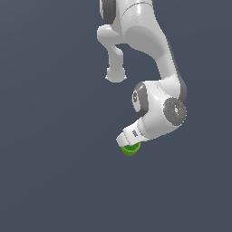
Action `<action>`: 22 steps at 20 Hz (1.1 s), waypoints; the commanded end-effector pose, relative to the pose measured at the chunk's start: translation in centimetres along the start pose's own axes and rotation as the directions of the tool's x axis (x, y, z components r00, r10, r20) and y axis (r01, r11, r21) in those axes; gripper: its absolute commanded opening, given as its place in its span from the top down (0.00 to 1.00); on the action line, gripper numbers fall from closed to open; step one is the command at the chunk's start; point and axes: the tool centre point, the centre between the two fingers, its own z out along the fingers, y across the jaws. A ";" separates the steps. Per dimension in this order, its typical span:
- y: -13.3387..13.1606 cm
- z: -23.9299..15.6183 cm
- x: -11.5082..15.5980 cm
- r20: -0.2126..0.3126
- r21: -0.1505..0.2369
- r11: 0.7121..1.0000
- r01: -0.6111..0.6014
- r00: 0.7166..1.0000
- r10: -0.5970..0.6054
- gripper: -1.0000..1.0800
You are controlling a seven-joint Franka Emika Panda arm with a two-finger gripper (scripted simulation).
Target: Pick up the object and move it to a goal position.
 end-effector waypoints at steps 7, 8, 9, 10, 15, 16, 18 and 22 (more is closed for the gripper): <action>-2.2 0.6 1.7 0.106 -0.047 0.992 0.119 0.988 -0.113 0.38; -2.4 0.7 1.8 0.114 -0.050 0.991 0.127 0.986 -0.121 0.38; -2.5 0.7 1.9 0.122 -0.053 0.989 0.135 0.984 -0.128 0.38; -2.7 0.7 2.0 0.128 -0.055 0.988 0.142 0.983 -0.134 0.38; -3.1 0.9 2.2 0.148 -0.062 0.985 0.162 0.977 -0.151 0.38; -3.1 0.9 2.2 0.150 -0.063 0.985 0.163 0.977 -0.152 0.38; -3.1 0.9 2.2 0.148 -0.062 0.985 0.162 0.977 -0.151 0.38; -3.1 1.3 2.1 0.148 -0.062 0.985 0.162 0.977 -0.151 0.38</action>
